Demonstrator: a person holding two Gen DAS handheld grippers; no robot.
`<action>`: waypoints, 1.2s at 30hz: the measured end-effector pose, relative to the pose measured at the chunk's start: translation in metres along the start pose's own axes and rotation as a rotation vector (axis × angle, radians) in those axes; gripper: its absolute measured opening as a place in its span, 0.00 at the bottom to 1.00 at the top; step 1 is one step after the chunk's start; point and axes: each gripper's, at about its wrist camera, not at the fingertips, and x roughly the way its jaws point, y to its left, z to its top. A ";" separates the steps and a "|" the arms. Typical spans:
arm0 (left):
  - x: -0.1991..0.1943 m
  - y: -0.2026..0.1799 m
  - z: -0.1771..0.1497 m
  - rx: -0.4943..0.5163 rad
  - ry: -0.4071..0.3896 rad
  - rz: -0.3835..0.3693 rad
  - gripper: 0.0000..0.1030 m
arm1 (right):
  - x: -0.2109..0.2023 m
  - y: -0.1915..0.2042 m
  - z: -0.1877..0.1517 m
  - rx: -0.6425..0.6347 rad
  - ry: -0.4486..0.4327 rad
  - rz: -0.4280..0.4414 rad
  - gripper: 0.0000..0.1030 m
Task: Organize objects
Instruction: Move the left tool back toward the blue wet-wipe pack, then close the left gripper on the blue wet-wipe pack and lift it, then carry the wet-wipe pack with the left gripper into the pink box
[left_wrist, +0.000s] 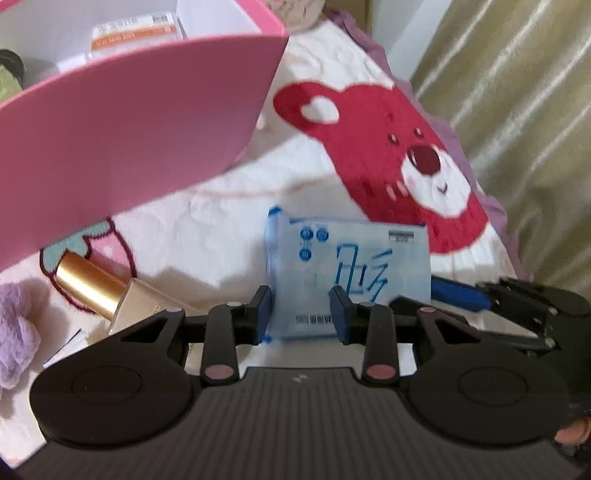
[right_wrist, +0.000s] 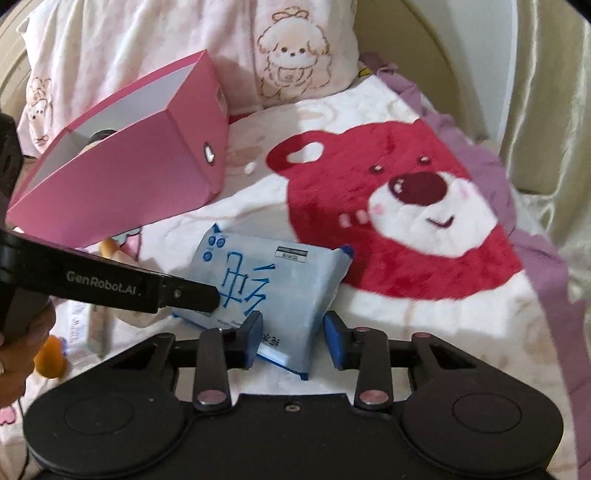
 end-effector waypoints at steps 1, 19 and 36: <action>0.001 -0.001 0.000 -0.012 -0.020 0.004 0.33 | -0.001 0.002 0.000 -0.027 -0.005 -0.015 0.39; -0.024 -0.016 -0.012 -0.047 -0.028 -0.035 0.31 | -0.014 0.017 0.003 -0.036 0.023 0.021 0.51; -0.141 -0.006 -0.026 -0.081 -0.140 -0.055 0.29 | -0.087 0.081 0.029 -0.241 -0.069 0.143 0.78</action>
